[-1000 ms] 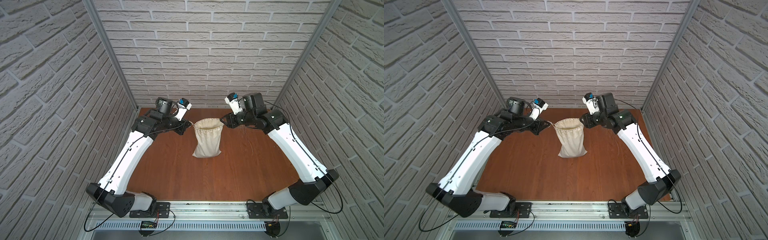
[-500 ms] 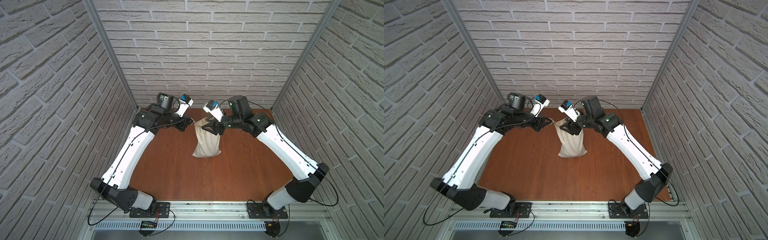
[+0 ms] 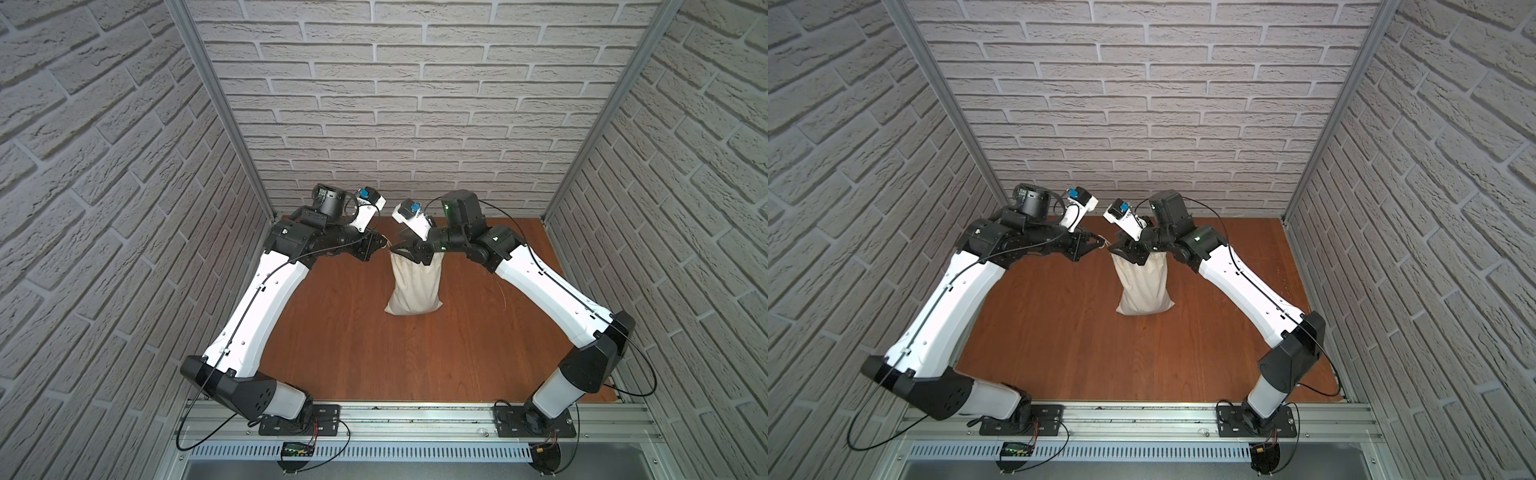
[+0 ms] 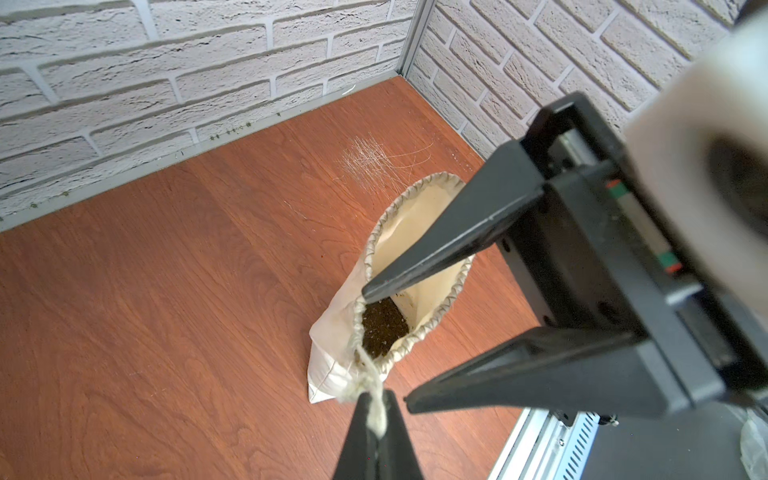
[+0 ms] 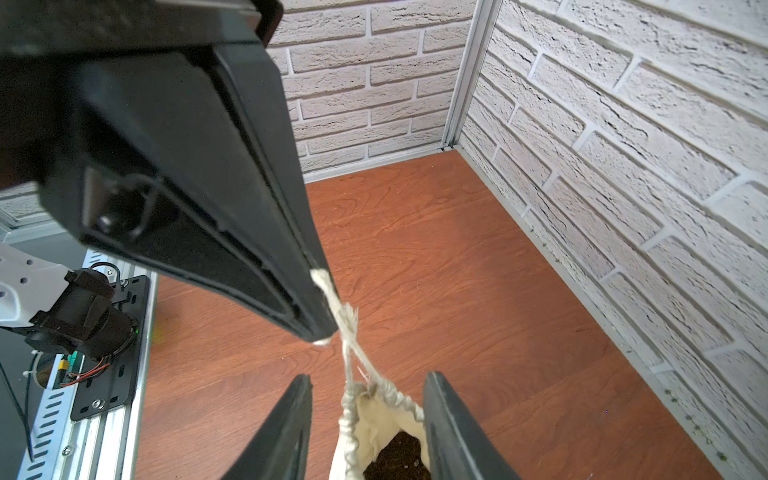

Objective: Close the soil bag
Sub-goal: Frap the soil bag at the center of the board.

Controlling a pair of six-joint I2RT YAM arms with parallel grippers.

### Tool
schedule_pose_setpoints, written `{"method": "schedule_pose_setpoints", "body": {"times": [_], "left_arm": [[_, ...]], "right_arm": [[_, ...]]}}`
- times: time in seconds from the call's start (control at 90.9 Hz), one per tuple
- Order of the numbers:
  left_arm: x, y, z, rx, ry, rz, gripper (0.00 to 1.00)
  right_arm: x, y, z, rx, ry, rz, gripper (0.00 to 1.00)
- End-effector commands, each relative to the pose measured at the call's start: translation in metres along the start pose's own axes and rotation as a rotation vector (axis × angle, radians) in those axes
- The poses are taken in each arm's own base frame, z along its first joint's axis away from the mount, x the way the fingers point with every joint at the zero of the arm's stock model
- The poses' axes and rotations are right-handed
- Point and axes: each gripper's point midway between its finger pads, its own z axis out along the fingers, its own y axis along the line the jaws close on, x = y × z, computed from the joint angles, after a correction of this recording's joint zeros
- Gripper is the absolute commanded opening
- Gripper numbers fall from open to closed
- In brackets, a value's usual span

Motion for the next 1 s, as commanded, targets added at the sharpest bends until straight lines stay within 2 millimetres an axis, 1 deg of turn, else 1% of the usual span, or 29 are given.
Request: {"method": "schedule_pose_setpoints", "body": {"times": [0.0, 0.176, 0.308, 0.473, 0.572, 0.781, 0.99], "left_arm": [[-0.022, -0.002, -0.011, 0.009, -0.077, 0.024, 0.0], [-0.031, -0.001, -0.015, 0.003, -0.094, 0.024, 0.0], [-0.044, -0.006, -0.021, 0.018, -0.119, 0.033, 0.0], [-0.056, -0.01, -0.023, 0.041, -0.135, 0.038, 0.0], [-0.057, -0.01, -0.021, 0.043, -0.131, 0.038, 0.0], [-0.051, -0.006, -0.016, 0.036, -0.113, 0.029, 0.0], [-0.053, -0.007, -0.02, 0.032, -0.121, 0.034, 0.0]], "right_arm": [[-0.011, 0.004, 0.007, -0.025, -0.045, -0.04, 0.45], [-0.011, 0.006, 0.011, -0.038, -0.038, -0.046, 0.42], [-0.015, 0.004, 0.012, -0.031, -0.046, -0.049, 0.41], [-0.02, -0.002, 0.013, -0.007, -0.054, -0.051, 0.41], [-0.021, -0.004, 0.011, 0.005, -0.053, -0.053, 0.41], [-0.019, -0.008, 0.013, 0.016, -0.054, -0.049, 0.41], [-0.029, -0.009, 0.02, -0.004, -0.099, -0.037, 0.41]]}}
